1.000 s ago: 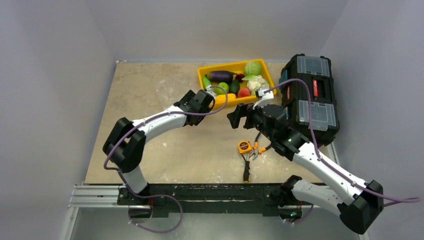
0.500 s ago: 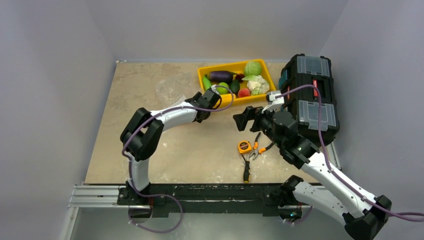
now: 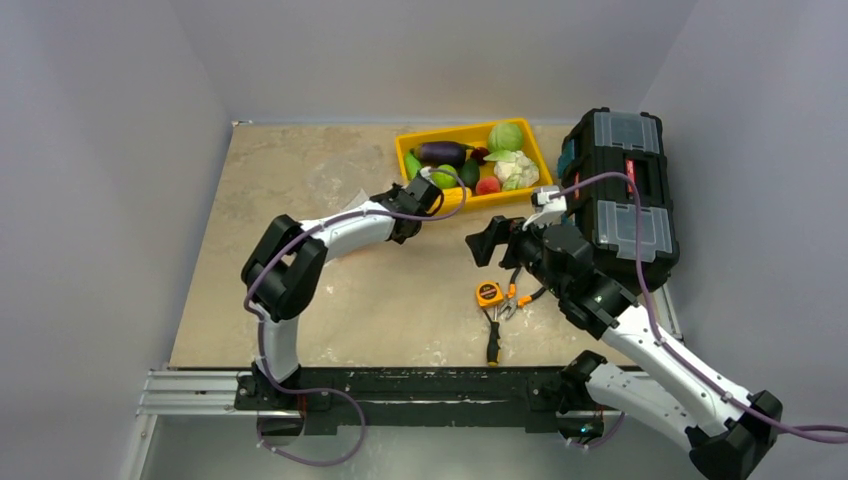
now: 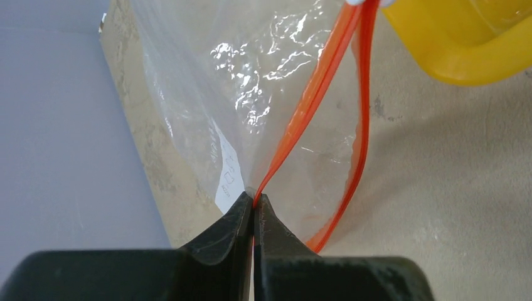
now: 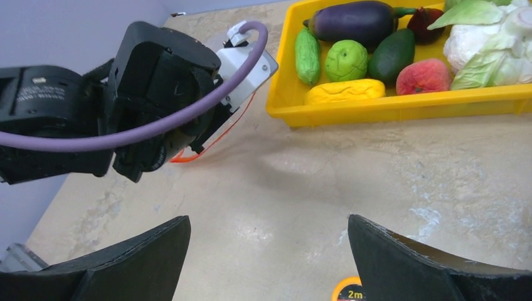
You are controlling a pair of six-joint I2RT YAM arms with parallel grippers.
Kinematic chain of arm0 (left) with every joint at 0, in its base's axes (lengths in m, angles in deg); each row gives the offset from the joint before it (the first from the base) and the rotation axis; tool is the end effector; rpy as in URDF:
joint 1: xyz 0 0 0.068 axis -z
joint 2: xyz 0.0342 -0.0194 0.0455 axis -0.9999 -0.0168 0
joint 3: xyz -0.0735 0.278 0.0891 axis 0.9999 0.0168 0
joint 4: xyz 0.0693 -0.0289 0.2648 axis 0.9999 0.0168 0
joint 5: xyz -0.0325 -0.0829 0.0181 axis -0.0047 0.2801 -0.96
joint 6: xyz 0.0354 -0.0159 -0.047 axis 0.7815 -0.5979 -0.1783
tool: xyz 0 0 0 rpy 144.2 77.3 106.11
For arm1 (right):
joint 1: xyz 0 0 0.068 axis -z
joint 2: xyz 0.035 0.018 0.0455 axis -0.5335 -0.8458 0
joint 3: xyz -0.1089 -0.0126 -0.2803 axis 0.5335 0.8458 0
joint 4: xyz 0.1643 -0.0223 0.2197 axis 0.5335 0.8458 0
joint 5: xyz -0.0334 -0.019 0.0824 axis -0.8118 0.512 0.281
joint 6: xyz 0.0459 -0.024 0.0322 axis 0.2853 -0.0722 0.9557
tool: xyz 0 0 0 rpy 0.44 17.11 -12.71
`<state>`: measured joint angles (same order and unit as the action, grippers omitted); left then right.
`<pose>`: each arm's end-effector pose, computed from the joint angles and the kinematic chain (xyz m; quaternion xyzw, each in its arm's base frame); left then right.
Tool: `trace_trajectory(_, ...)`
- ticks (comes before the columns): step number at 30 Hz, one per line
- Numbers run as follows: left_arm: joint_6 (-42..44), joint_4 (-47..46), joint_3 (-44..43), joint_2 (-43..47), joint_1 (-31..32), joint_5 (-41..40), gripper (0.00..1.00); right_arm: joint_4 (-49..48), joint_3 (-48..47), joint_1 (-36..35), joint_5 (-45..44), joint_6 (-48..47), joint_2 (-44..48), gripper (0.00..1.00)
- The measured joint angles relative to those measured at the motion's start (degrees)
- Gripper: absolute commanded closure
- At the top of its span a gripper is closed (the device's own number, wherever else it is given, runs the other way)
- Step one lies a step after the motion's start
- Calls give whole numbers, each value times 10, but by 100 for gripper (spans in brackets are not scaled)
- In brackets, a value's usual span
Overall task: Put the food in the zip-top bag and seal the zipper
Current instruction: Pick up the zipper food storage bag at the center of the board, then open the zipper of the food storage bag at the center of the board.
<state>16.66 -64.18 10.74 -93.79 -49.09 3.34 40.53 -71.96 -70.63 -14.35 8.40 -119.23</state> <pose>0.3540 -0.2530 0.2030 0.2775 0.8408 0.3065 0.3493 0.1583 0.1163 0.3342 -0.0286 0.7872 0.2788 0.5494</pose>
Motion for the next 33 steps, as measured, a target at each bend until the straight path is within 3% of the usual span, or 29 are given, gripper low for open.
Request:
trace_trajectory(6,-103,194,-68,59,3,54,100,-10,7,0,35,15,-22,1)
trace_trajectory(12,-207,303,-42,267,3,200,100,-111,48,1,106,77,-53,10)
trace_trajectory(17,-243,314,17,343,3,288,100,-239,54,-19,164,143,-166,17)
trace_trajectory(21,-257,302,68,342,3,331,100,-267,35,-78,157,164,-246,22)
trace_trajectory(25,-264,289,89,344,3,364,100,-287,6,-142,117,170,-283,34)
trace_trajectory(33,-275,271,93,364,3,388,100,-292,-40,-233,-12,179,-334,42)
